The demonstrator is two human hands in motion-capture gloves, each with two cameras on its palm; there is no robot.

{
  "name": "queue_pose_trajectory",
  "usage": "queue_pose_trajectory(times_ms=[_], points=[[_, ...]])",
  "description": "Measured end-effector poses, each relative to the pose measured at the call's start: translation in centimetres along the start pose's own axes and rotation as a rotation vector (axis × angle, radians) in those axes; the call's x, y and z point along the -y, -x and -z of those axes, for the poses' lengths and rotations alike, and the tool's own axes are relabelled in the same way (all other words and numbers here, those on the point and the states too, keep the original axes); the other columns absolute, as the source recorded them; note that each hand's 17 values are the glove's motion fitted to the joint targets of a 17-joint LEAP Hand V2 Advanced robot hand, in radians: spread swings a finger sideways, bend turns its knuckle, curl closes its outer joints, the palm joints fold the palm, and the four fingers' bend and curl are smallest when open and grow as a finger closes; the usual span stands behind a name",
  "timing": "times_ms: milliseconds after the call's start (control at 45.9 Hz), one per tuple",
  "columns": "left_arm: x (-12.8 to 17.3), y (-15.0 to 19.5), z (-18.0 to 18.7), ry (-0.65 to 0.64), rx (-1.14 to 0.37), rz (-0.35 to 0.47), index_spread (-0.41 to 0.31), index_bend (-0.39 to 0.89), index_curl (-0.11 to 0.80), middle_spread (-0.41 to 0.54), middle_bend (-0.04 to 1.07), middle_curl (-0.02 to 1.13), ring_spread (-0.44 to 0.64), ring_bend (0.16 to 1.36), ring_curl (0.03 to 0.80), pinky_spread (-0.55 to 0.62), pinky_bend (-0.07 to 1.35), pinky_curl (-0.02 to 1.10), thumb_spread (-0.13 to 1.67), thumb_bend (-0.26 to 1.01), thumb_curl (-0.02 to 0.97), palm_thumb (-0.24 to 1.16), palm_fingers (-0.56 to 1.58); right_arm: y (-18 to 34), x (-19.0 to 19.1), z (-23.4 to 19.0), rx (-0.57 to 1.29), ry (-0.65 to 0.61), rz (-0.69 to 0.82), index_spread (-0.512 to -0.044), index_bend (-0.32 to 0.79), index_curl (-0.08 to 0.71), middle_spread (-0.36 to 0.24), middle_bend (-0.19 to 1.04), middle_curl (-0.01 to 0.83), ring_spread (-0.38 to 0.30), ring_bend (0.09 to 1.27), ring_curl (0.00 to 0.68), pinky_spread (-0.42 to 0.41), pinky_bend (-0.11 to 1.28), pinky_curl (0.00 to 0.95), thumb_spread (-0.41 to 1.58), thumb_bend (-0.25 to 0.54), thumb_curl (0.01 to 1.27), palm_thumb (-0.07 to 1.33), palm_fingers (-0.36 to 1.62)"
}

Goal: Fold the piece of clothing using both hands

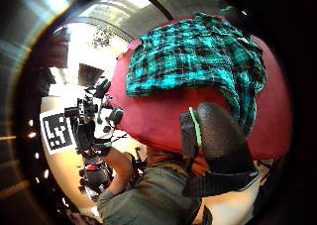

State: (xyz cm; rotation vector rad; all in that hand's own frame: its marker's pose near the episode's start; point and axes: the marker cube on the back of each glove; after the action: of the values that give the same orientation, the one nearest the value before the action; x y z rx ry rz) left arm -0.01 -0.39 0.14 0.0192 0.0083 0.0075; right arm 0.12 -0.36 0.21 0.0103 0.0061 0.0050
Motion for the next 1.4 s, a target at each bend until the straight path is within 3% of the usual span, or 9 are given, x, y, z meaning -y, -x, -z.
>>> queue_pose_trajectory(times_ms=[87, 174, 458, 937, 1199, 1395], points=[[0.1, 0.0, 0.0, -0.001, -0.014, 0.01, -0.087, 0.18, 0.103, -0.047, 0.28, 0.15, 0.03, 0.46, 0.16, 0.11, 0.32, 0.12, 0.64, 0.13, 0.079, 0.23, 0.66, 0.1, 0.3, 0.0, 0.0, -0.004, 0.004, -0.224, 0.24, 0.128, 0.003, 0.22, 0.094, 0.093, 0.2, 0.069, 0.174, 0.4, 0.137, 0.65, 0.286, 0.11, 0.43, 0.38], [0.3, -0.1, 0.2, -0.004, -0.034, 0.017, -0.106, 0.17, 0.147, -0.053, 0.27, 0.21, 0.05, 0.47, 0.21, 0.15, 0.32, 0.16, 0.81, 0.12, 0.107, 0.24, 0.64, 0.4, 0.5, 0.1, -0.006, -0.003, 0.015, -0.271, 0.23, 0.177, 0.007, 0.21, 0.133, 0.118, 0.19, 0.098, 0.214, 0.41, 0.178, 0.86, 0.291, 0.15, 0.45, 0.36], [0.4, -0.7, -0.1, 0.042, -0.02, -0.008, -0.129, 0.16, 0.238, -0.058, 0.23, 0.29, 0.06, 0.47, 0.263, 0.21, 0.3, 0.21, 1.05, 0.05, 0.18, 0.26, 0.6, 0.6, 1.3, 0.1, -0.013, -0.005, 0.039, -0.327, 0.2, 0.271, 0.011, 0.18, 0.211, 0.152, 0.19, 0.146, 0.26, 0.4, 0.24, 1.17, 0.248, 0.22, 0.48, 0.34], [1.0, -0.3, 0.4, 0.025, -0.059, -0.003, -0.126, 0.14, 0.301, -0.065, 0.21, 0.37, 0.06, 0.47, 0.309, 0.24, 0.27, 0.27, 1.1, -0.01, 0.272, 0.37, 0.58, -3.3, 0.5, 1.5, 0.04, 0.017, 0.014, -0.336, 0.14, 0.312, 0.025, 0.17, 0.269, 0.157, 0.19, 0.205, 0.252, 0.46, 0.314, 1.2, 0.115, 0.29, 0.51, 0.25], [2.7, -0.7, -3.5, 0.071, -0.019, -0.001, -0.119, 0.12, 0.302, -0.074, 0.2, 0.4, 0.05, 0.48, 0.326, 0.23, 0.29, 0.3, 1.08, -0.02, 0.303, 0.43, 0.56, -5.9, 2.5, -3.4, 0.023, 0.052, -0.047, -0.313, 0.13, 0.294, 0.042, 0.19, 0.291, 0.166, 0.19, 0.216, 0.234, 0.55, 0.349, 1.12, 0.05, 0.33, 0.58, 0.15], [4.0, -0.8, -7.2, 0.143, -0.048, 0.006, -0.101, 0.1, 0.283, -0.07, 0.19, 0.41, 0.05, 0.51, 0.344, 0.22, 0.33, 0.34, 1.06, -0.02, 0.319, 0.46, 0.51, -7.2, 4.6, -7.6, 0.035, 0.16, -0.059, -0.299, 0.12, 0.277, 0.055, 0.17, 0.294, 0.175, 0.2, 0.229, 0.223, 0.61, 0.366, 1.07, -0.003, 0.34, 0.62, 0.08]])
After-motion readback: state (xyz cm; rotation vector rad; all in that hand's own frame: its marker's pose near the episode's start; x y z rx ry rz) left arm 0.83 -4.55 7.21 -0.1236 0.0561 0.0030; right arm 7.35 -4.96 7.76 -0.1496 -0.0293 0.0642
